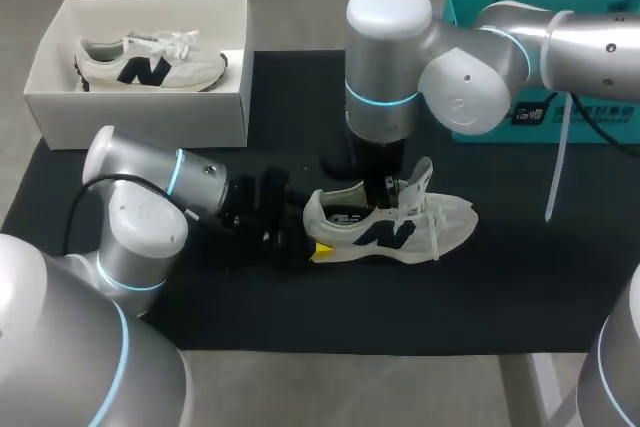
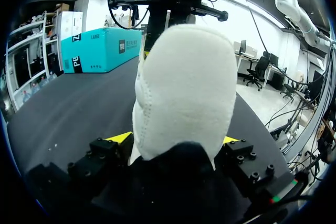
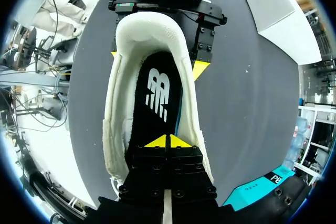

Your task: Take the shoe out of the shoebox, open the shoe tongue, remove and reinsert the insole, then place the shoe into the shoebox

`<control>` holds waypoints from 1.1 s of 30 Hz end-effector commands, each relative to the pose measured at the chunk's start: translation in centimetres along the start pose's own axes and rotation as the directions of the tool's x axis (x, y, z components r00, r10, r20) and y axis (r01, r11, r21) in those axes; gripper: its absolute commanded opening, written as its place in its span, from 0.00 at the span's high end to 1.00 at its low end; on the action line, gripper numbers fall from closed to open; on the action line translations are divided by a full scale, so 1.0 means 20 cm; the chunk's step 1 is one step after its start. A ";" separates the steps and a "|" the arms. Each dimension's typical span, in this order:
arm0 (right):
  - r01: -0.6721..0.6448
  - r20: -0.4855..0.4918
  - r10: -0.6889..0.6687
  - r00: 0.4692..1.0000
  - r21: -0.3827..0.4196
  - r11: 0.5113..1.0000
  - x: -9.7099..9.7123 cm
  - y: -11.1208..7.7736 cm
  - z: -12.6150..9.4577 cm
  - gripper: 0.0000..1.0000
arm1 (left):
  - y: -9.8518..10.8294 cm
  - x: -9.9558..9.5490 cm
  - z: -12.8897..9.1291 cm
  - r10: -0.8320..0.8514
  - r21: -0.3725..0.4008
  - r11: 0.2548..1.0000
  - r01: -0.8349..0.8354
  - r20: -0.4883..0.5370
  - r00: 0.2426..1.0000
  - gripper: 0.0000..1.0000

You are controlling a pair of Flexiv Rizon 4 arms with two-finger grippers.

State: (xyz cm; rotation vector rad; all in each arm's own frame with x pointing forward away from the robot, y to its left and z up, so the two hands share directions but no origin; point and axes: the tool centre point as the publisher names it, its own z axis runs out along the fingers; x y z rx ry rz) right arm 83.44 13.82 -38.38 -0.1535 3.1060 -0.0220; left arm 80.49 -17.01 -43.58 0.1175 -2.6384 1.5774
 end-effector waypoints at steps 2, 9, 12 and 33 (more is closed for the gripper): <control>-0.008 -0.026 0.007 1.000 -0.008 1.000 -0.04 -0.02 0.05 1.00 | 0.01 0.00 0.00 0.000 -0.002 1.000 0.000 0.001 1.000 1.00; -0.002 -0.036 0.001 0.999 -0.017 1.000 -0.05 -0.02 0.07 0.77 | 0.01 0.00 0.00 0.000 -0.002 1.000 0.000 0.001 1.000 1.00; 0.003 -0.040 -0.004 0.999 -0.018 1.000 -0.06 -0.02 0.08 0.68 | 0.01 0.00 0.00 0.000 -0.002 1.000 0.000 0.001 1.000 1.00; 0.028 -0.144 -0.042 0.989 -0.100 0.995 0.01 0.04 0.22 0.51 | 0.01 0.00 0.00 0.000 -0.002 1.000 0.000 0.001 1.000 1.00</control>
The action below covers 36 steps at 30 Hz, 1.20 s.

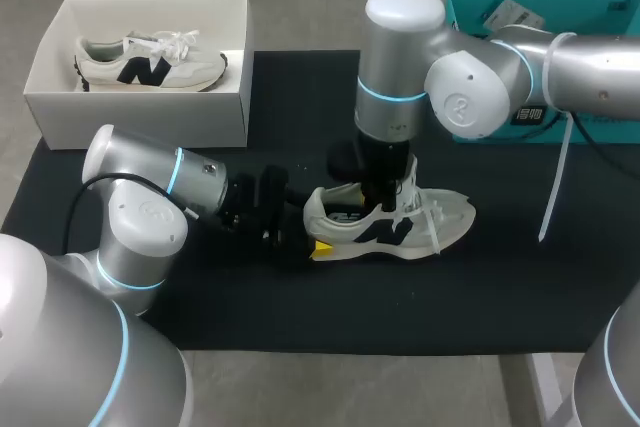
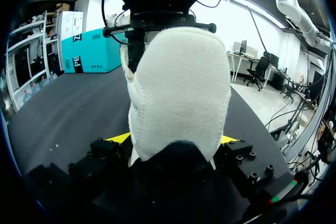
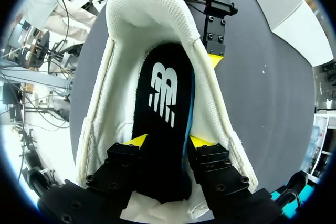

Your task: Take the shoe out of the shoebox, open the shoe tongue, remove and reinsert the insole, then place the shoe into the shoebox

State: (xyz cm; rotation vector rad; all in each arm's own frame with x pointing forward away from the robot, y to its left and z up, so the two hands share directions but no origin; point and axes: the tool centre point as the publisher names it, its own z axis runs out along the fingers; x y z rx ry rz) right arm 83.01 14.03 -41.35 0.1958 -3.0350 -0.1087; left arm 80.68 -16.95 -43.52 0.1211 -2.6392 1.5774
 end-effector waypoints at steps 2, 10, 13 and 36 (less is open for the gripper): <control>0.003 -0.030 -0.004 1.000 -0.003 1.000 -0.01 0.02 0.10 0.51 | 0.01 0.01 0.00 0.001 -0.002 1.000 -0.001 -0.001 1.000 1.00; -0.021 -0.041 0.020 0.999 -0.001 1.000 0.00 0.01 0.10 1.00 | 0.01 0.01 0.00 0.001 -0.002 1.000 -0.001 -0.001 1.000 1.00; -0.036 -0.049 0.035 0.998 -0.010 0.999 0.02 0.00 0.10 1.00 | 0.01 0.01 0.00 0.001 -0.002 1.000 -0.001 -0.001 1.000 1.00; -0.051 0.121 0.079 0.989 -0.223 0.974 0.09 -0.07 -0.31 1.00 | 0.01 0.01 0.00 0.001 -0.002 1.000 -0.001 -0.001 1.000 1.00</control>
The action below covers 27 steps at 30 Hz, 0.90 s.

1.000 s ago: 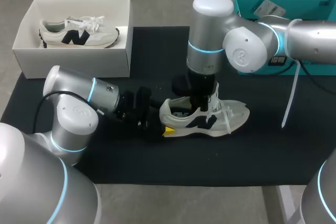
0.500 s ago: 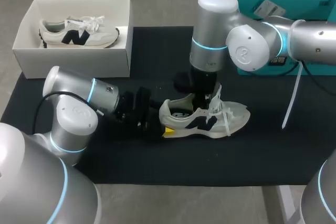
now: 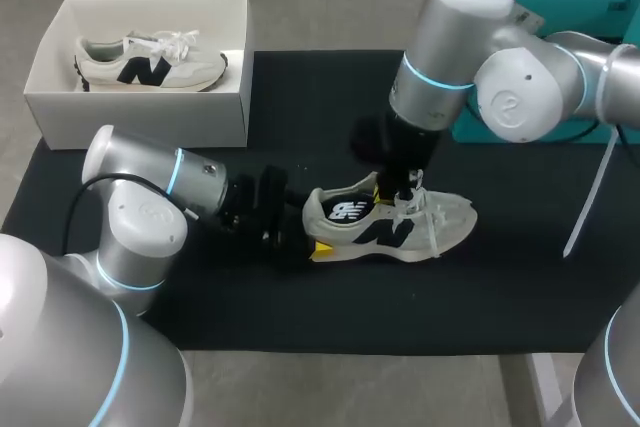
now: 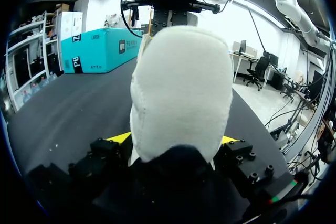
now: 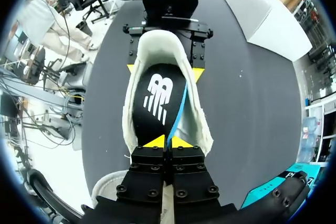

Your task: Take the shoe out of the shoebox, open the shoe tongue, remove and reinsert the insole, then place the shoe into the shoebox

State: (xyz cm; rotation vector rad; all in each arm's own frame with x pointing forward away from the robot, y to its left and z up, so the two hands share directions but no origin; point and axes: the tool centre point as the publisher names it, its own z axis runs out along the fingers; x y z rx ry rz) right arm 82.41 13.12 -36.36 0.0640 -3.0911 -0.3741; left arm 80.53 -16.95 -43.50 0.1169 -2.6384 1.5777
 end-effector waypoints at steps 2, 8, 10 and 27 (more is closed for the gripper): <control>0.029 0.050 -0.025 0.998 -0.066 0.997 0.01 -0.02 -0.09 1.00 | 0.01 0.00 0.00 -0.001 -0.002 1.000 0.001 0.001 1.000 1.00; 0.043 0.085 -0.036 0.996 -0.089 0.995 0.01 -0.04 -0.16 1.00 | 0.01 0.00 0.00 -0.001 -0.002 1.000 0.001 0.001 1.000 1.00; 0.054 0.094 -0.044 0.995 -0.104 0.993 0.00 -0.04 -0.18 1.00 | 0.01 0.00 0.00 -0.001 -0.002 1.000 0.001 0.001 1.000 1.00; 0.184 0.212 -0.108 0.971 -0.382 0.906 -0.15 0.17 -0.27 1.00 | 0.01 0.00 0.00 -0.001 -0.002 1.000 0.001 0.001 1.000 1.00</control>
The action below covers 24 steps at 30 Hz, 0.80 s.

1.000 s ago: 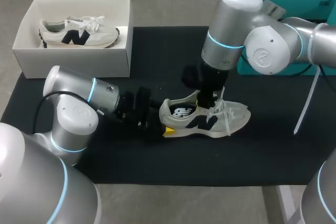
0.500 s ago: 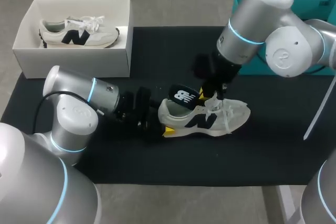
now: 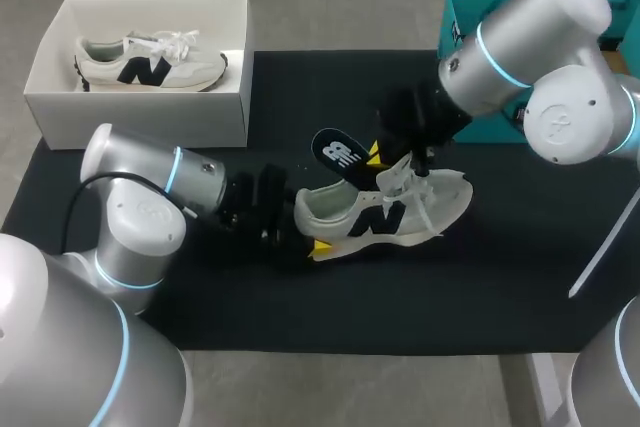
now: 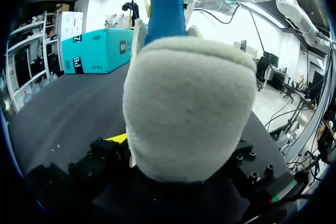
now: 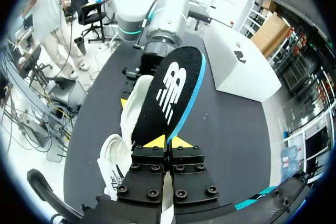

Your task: Take the shoe out of the shoebox, open the shoe tongue, remove and reinsert the insole, then place the shoe into the shoebox

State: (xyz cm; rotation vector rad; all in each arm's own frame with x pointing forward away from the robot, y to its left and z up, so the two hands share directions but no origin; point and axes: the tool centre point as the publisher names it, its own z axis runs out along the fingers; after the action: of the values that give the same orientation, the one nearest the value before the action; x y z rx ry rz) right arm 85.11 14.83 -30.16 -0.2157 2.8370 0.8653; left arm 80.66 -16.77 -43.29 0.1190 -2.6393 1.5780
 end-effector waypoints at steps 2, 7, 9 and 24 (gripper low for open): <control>0.021 0.000 -0.021 1.000 -0.078 0.997 -0.03 0.02 0.03 1.00 | 0.01 0.01 0.02 0.000 -0.002 1.000 0.000 0.000 1.000 1.00; 0.019 -0.022 -0.021 1.000 -0.084 0.996 -0.04 0.01 0.10 1.00 | 0.01 0.01 0.02 0.000 -0.002 1.000 0.000 0.000 1.000 1.00; 0.012 -0.031 -0.015 0.999 -0.091 0.996 -0.04 0.01 0.12 1.00 | 0.01 0.01 0.02 0.000 -0.002 1.000 0.000 0.000 1.000 1.00; 0.026 0.008 -0.025 1.000 -0.166 0.986 -0.09 0.12 0.09 1.00 | 0.01 0.01 0.02 0.000 -0.002 1.000 0.000 0.000 1.000 1.00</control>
State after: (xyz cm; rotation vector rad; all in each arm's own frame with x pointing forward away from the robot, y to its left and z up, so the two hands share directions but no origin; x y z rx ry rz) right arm 87.17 18.11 -30.88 -0.2783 2.7630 1.0954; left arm 80.59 -16.86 -43.43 0.1172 -2.6388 1.5754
